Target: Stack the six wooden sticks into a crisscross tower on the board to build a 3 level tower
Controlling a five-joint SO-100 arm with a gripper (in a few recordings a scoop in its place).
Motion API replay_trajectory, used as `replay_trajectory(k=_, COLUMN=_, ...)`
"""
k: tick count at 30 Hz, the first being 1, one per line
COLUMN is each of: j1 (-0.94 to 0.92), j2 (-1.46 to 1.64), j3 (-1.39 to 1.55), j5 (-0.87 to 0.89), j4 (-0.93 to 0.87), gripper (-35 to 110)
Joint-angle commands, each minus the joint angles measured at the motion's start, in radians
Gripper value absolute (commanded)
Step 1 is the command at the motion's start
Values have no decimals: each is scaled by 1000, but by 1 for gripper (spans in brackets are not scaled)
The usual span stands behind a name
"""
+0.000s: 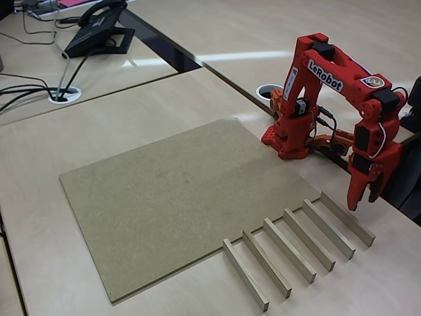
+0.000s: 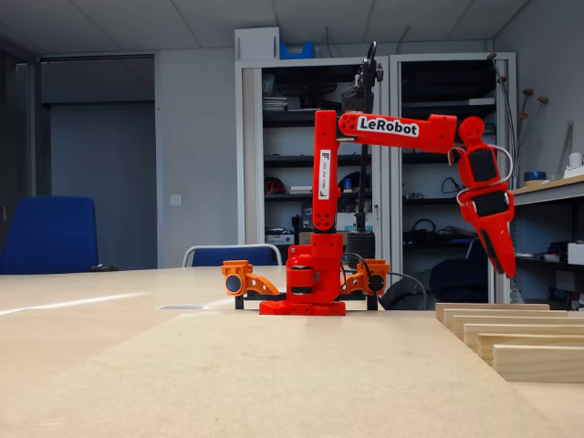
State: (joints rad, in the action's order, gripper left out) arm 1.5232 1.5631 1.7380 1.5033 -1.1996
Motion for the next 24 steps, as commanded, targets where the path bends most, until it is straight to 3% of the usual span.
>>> replay_trajectory(k=1, j1=8, j2=-3, j3=66, j5=-25, j4=63, gripper=22)
replay_trajectory(k=24, j1=-38, j2=-17, j3=181, j5=-97, j4=193, gripper=21)
